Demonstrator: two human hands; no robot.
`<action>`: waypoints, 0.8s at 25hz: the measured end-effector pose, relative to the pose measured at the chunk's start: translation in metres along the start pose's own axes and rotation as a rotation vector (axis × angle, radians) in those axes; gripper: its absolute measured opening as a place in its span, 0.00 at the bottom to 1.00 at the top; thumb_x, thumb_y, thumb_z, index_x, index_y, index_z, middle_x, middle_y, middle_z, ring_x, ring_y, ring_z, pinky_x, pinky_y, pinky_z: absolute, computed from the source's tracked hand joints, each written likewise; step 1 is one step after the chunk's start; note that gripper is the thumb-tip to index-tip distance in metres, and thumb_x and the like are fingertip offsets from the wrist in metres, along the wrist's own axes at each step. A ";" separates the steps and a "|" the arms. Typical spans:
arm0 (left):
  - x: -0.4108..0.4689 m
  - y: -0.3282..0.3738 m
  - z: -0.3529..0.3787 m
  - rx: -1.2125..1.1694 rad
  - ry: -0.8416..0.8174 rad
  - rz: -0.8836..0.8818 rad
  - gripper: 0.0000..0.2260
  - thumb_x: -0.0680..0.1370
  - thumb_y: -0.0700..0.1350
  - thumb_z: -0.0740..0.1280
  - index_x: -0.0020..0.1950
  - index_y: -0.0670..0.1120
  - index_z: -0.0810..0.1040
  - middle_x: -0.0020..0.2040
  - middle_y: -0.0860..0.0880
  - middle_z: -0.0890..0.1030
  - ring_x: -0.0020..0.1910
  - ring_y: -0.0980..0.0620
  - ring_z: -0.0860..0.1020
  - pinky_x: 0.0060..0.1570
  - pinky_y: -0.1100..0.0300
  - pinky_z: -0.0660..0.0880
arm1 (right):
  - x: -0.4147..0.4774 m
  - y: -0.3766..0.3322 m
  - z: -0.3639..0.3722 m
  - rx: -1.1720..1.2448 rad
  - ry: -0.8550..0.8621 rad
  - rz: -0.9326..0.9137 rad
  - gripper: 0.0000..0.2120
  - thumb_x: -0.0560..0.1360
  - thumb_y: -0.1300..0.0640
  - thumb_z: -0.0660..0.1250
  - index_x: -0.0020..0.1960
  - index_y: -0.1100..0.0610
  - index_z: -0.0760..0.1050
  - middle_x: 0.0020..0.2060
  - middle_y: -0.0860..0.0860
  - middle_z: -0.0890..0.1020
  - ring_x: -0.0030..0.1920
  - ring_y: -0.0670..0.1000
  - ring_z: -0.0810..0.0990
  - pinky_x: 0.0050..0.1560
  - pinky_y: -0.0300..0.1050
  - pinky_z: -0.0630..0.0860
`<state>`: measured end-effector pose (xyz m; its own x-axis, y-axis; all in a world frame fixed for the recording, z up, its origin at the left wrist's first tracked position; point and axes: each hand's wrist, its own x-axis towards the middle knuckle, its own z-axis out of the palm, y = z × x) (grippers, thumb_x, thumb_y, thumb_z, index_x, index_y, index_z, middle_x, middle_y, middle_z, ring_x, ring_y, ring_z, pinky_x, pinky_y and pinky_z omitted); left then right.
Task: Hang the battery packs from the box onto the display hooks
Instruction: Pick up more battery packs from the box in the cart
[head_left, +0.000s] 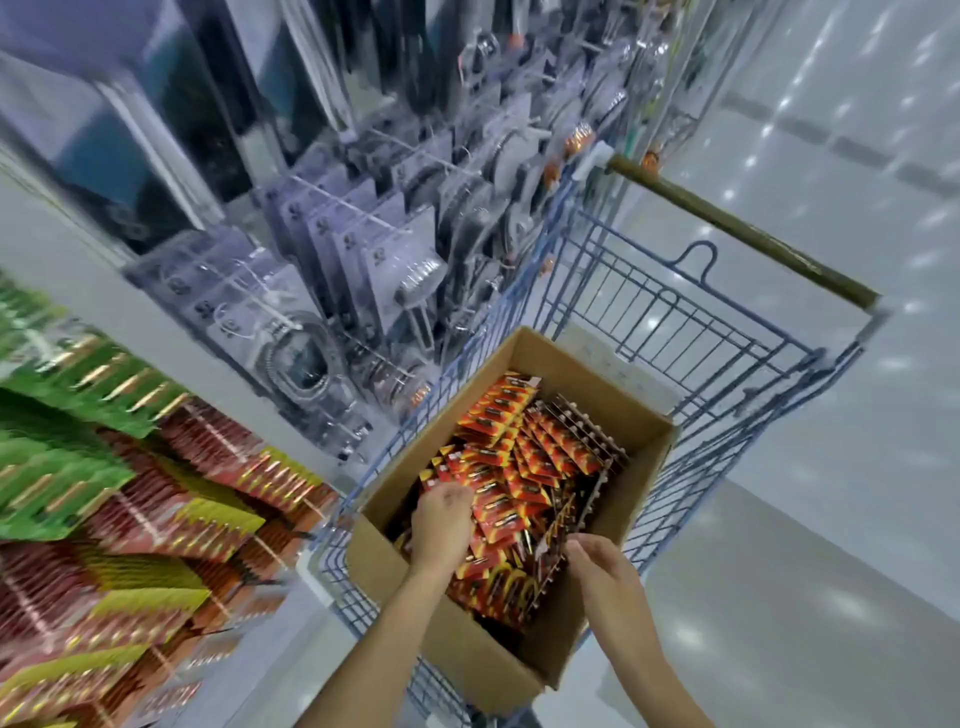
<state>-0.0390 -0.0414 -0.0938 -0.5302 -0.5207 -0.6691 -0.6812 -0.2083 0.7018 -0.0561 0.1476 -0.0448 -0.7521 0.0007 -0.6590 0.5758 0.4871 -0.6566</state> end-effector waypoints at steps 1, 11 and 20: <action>0.014 -0.001 0.014 0.082 0.023 -0.044 0.08 0.82 0.49 0.66 0.55 0.47 0.82 0.53 0.47 0.84 0.52 0.47 0.81 0.54 0.53 0.75 | 0.000 0.001 -0.005 -0.013 -0.008 0.004 0.07 0.82 0.47 0.65 0.57 0.47 0.79 0.53 0.43 0.82 0.55 0.44 0.79 0.56 0.44 0.73; 0.073 -0.004 0.075 0.125 0.221 -0.305 0.31 0.79 0.41 0.74 0.79 0.40 0.66 0.76 0.39 0.72 0.74 0.37 0.71 0.73 0.45 0.69 | 0.008 0.006 -0.030 -0.013 -0.060 0.043 0.04 0.82 0.48 0.67 0.53 0.44 0.80 0.49 0.41 0.84 0.52 0.40 0.80 0.48 0.33 0.73; 0.023 -0.026 0.020 -0.174 0.077 -0.312 0.11 0.78 0.42 0.75 0.59 0.48 0.82 0.57 0.44 0.85 0.54 0.42 0.85 0.59 0.41 0.81 | 0.035 -0.034 -0.014 -0.062 -0.118 -0.054 0.08 0.82 0.50 0.66 0.60 0.48 0.78 0.55 0.43 0.81 0.57 0.44 0.79 0.59 0.41 0.74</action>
<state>-0.0435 -0.0313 -0.1323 -0.2658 -0.4695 -0.8420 -0.7047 -0.5014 0.5021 -0.1069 0.1433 -0.0403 -0.7366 -0.1278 -0.6641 0.5117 0.5369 -0.6708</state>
